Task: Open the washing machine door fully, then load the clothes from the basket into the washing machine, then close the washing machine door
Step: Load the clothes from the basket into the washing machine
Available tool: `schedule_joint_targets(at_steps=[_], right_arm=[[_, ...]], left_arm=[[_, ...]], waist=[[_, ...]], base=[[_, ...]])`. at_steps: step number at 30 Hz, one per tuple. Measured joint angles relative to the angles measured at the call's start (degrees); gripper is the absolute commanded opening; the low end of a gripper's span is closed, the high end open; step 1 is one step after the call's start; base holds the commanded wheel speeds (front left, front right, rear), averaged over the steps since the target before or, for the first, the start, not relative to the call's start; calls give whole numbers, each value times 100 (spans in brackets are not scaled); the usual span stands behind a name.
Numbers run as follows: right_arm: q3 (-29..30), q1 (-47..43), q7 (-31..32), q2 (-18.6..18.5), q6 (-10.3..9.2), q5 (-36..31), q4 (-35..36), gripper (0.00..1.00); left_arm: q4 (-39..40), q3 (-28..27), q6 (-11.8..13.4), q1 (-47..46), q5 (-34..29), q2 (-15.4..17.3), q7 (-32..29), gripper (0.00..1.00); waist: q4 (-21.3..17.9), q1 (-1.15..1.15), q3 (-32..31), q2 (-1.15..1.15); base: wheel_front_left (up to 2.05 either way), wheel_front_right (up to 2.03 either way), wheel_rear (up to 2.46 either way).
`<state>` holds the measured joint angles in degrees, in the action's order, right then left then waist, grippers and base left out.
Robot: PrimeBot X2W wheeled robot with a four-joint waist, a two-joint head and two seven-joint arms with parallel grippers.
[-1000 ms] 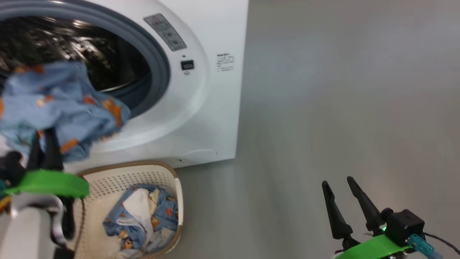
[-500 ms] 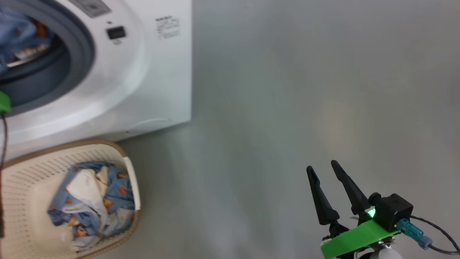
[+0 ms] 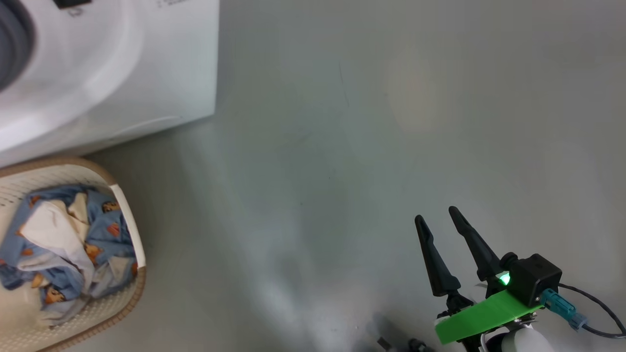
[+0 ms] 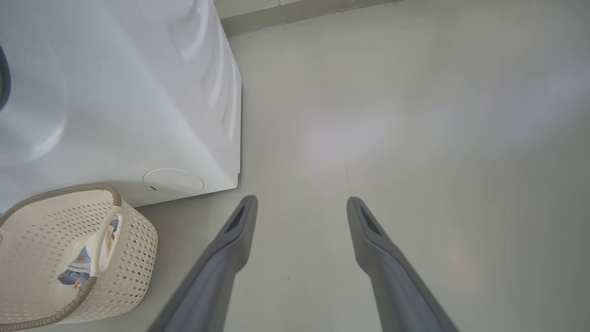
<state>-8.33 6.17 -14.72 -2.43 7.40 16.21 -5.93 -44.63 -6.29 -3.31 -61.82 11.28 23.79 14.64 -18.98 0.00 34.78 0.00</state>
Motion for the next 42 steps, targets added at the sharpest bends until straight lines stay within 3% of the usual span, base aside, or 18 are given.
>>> schedule_joint_targets(at_steps=[13, 19, 20, 21, 22, 32, 42], right_arm=[[-15, 7, 0, 7, 0, -8, 44, 100], [-42, 5, 0, 7, 0, -7, 35, 100], [-51, 1, 0, 7, 0, -3, 30, 100], [-55, -2, 0, 7, 0, 2, 25, 100], [-55, -4, 0, 8, 0, 3, 20, 100], [-7, -13, 0, 7, 0, 57, -62, 100], [56, -25, 0, 4, 0, -3, -144, 100]], left_arm=[[166, -142, 8, -569, -308, 133, 1, 0], [-541, -26, 37, -770, -467, 147, 1, 0], [-669, -22, 56, -853, -468, 148, 1, 16], [-813, -27, 74, -945, -467, 152, 1, 53], [-945, -23, 109, -1038, -467, 158, 1, 100], [-2005, -70, 255, -1304, -328, 26, 1, 100], [-1757, -166, 282, -830, -171, -425, 1, 100]], waist=[[-78, 0, 515, 0], [-84, 0, 481, 0], [-81, 0, 467, 0], [-79, 0, 452, 0], [-76, 0, 435, 0], [17, 0, 118, 0], [321, 0, -293, 0]], base=[[0, 0, 0], [0, 0, 0], [0, 0, 0], [0, 0, 0], [0, 0, 0], [0, 0, 0], [0, 0, 0]])
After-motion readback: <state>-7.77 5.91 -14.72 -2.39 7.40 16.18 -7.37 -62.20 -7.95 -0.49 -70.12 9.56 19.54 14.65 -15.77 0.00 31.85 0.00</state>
